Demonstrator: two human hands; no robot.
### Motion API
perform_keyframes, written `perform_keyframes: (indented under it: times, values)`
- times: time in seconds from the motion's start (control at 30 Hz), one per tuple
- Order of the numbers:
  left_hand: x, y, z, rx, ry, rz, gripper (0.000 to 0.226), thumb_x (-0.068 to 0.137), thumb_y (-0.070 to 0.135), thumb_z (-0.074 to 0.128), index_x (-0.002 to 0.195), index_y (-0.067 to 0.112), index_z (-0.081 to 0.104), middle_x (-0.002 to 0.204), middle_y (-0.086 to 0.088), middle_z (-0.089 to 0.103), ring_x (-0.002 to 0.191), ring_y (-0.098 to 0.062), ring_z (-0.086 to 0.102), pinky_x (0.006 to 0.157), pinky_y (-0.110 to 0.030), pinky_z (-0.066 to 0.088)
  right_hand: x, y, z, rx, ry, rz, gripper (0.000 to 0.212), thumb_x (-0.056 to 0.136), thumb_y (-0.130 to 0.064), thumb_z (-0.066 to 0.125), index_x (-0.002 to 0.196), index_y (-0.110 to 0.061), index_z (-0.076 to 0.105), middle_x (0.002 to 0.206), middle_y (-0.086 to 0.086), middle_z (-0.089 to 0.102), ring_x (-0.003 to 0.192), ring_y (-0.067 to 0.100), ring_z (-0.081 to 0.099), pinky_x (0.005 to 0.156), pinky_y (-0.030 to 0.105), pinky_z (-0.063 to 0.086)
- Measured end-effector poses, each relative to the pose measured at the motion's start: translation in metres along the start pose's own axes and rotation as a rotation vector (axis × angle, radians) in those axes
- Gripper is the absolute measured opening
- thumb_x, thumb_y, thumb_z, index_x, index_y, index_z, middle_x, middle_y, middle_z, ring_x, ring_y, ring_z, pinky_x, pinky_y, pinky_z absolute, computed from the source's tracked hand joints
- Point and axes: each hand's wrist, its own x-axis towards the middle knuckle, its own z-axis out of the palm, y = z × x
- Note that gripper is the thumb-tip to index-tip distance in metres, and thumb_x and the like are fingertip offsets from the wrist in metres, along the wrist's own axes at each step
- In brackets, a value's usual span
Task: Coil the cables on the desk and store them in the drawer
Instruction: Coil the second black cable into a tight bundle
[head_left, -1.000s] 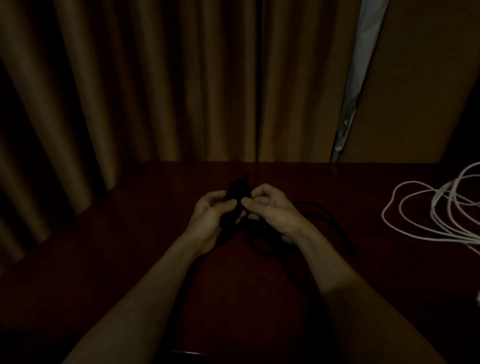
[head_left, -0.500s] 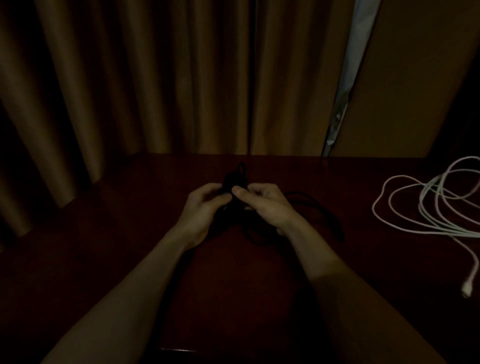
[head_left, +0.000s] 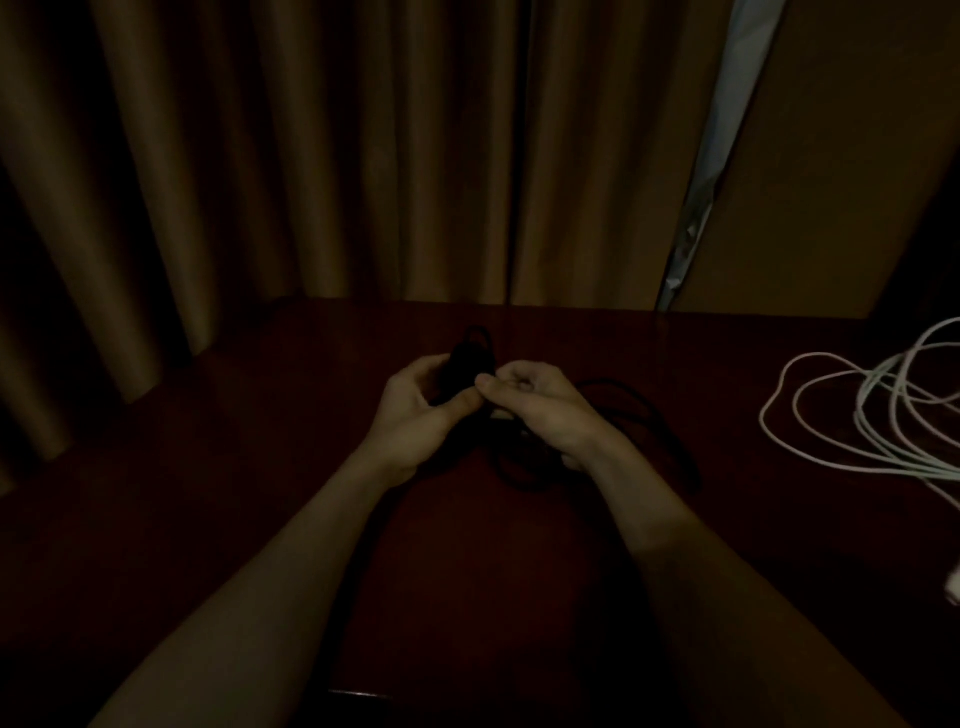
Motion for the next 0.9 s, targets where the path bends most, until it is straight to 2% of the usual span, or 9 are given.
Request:
perform_keyframes:
  times: [0.1,0.23,0.33,0.43,0.53,0.63,0.73,0.83,0.9]
  values:
    - [0.002,0.001,-0.003,-0.12,-0.001,-0.091,0.037,0.09,0.012,0.079,0.125,0.015,0.069,0.122,0.0,0.071,0.102,-0.009,0.073,0.078,-0.022,0.059,-0.002,-0.001,-0.003,0.047,-0.043,0.032,0.025,0.1,-0.034,0.066,0.103,-0.009,0.064,0.083,0.003,0.069,0.067,0.009,0.065,0.052,0.018,0.046]
    - [0.005,0.004,-0.009,-0.242,-0.048,-0.171,0.037,0.09,0.008,0.076,0.127,0.011,0.069,0.121,-0.009,0.074,0.103,-0.021,0.076,0.079,-0.029,0.061,-0.002,0.0,-0.006,0.168,-0.109,0.077,0.019,0.102,-0.026,0.063,0.109,-0.008,0.062,0.075,-0.001,0.068,0.058,0.006,0.061,0.051,0.019,0.045]
    - [0.006,0.006,-0.012,-0.33,-0.074,-0.225,0.039,0.091,0.006,0.073,0.128,0.007,0.065,0.118,-0.015,0.074,0.096,-0.027,0.077,0.077,-0.031,0.061,-0.002,-0.001,-0.006,0.167,-0.145,0.082,0.018,0.103,-0.024,0.061,0.104,-0.006,0.063,0.076,-0.004,0.071,0.059,0.002,0.062,0.053,0.016,0.045]
    - [0.008,0.007,-0.013,-0.452,-0.114,-0.291,0.035,0.089,0.009,0.071,0.122,0.001,0.064,0.113,-0.017,0.075,0.092,-0.029,0.077,0.075,-0.029,0.061,-0.002,-0.001,-0.004,0.151,-0.132,0.092,0.02,0.101,-0.029,0.063,0.096,-0.01,0.061,0.074,-0.008,0.073,0.062,0.002,0.064,0.061,0.024,0.042]
    - [0.01,0.007,-0.015,-0.426,-0.158,-0.292,0.032,0.087,0.015,0.071,0.116,0.002,0.066,0.106,-0.014,0.077,0.093,-0.028,0.077,0.075,-0.028,0.06,0.0,0.002,-0.003,0.15,-0.091,0.075,0.022,0.099,-0.032,0.066,0.093,-0.013,0.057,0.079,-0.004,0.074,0.069,0.007,0.067,0.065,0.029,0.042]
    - [0.009,0.003,-0.015,-0.343,-0.136,-0.25,0.024,0.095,0.01,0.067,0.118,0.005,0.068,0.106,-0.009,0.077,0.099,-0.025,0.074,0.079,-0.031,0.059,0.0,0.004,0.0,0.061,-0.027,0.026,0.025,0.098,-0.036,0.069,0.093,-0.014,0.06,0.087,0.0,0.071,0.076,0.008,0.068,0.063,0.022,0.048]
    - [0.004,0.001,-0.012,-0.17,-0.141,-0.144,0.032,0.093,0.004,0.072,0.124,0.008,0.068,0.111,-0.008,0.076,0.104,-0.024,0.074,0.085,-0.035,0.06,-0.001,0.005,0.004,0.009,0.046,-0.006,0.03,0.097,-0.037,0.07,0.097,-0.008,0.062,0.09,0.005,0.068,0.077,0.008,0.068,0.06,0.016,0.05]
    - [-0.001,0.0,-0.011,-0.108,-0.15,-0.082,0.04,0.086,0.007,0.081,0.125,0.009,0.069,0.116,-0.007,0.077,0.106,-0.022,0.075,0.089,-0.035,0.062,-0.003,0.004,0.006,-0.011,0.095,-0.024,0.04,0.095,-0.038,0.072,0.099,0.001,0.065,0.087,0.002,0.071,0.081,0.012,0.07,0.07,0.019,0.056]
    - [-0.001,-0.001,-0.012,-0.127,-0.124,-0.077,0.04,0.085,0.01,0.082,0.123,0.01,0.069,0.118,-0.008,0.076,0.107,-0.022,0.075,0.09,-0.035,0.061,-0.003,0.003,0.006,0.03,0.09,-0.008,0.035,0.094,-0.036,0.074,0.097,-0.002,0.065,0.085,-0.001,0.073,0.082,0.011,0.072,0.073,0.021,0.056]
